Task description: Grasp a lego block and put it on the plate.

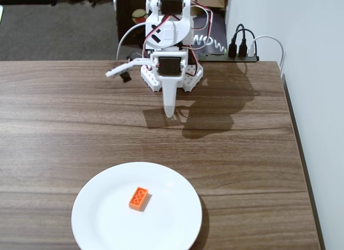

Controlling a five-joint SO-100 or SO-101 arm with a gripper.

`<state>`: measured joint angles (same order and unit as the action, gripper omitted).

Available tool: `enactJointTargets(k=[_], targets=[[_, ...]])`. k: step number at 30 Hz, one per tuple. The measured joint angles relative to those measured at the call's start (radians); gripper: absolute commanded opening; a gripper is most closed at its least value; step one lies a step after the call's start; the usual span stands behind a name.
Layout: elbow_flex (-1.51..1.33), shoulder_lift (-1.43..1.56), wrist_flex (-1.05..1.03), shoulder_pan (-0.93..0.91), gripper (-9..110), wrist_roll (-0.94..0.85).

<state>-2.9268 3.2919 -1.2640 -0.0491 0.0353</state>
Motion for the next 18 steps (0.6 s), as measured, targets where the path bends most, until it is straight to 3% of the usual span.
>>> enactJointTargets(k=[18], targets=[[0.0, 0.0, 0.0, -0.014, 0, 0.0]])
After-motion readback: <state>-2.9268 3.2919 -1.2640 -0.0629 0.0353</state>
